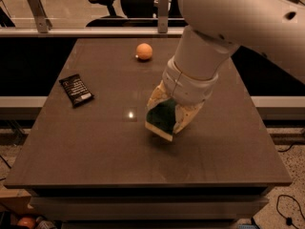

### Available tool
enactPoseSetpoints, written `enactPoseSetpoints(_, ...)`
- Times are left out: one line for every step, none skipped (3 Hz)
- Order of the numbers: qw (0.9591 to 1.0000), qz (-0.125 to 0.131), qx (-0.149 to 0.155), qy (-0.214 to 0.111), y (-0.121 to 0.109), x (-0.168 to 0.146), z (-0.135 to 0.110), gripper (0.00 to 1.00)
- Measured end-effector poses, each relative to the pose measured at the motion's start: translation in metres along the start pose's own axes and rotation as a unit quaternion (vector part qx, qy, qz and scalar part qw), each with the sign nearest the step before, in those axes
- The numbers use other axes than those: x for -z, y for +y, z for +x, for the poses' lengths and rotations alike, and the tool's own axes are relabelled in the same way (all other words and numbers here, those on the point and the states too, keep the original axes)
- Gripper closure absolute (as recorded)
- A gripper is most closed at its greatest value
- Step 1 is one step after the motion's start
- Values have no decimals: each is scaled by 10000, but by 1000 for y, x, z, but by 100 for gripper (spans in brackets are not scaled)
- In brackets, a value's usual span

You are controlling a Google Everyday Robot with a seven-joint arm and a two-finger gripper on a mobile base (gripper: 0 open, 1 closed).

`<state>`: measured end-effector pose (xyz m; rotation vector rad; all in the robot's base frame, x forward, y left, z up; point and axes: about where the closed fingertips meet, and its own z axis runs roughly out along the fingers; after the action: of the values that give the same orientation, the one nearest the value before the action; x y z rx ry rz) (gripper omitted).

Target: Move sponge near orange

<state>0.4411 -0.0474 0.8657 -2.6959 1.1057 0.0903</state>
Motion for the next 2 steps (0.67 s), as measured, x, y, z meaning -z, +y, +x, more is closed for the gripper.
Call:
enactPoseSetpoints(9995, 90, -307, 73, -12, 10, 24, 100)
enactPoseSetpoints(9985, 190, -494, 131, -29, 24, 51, 100)
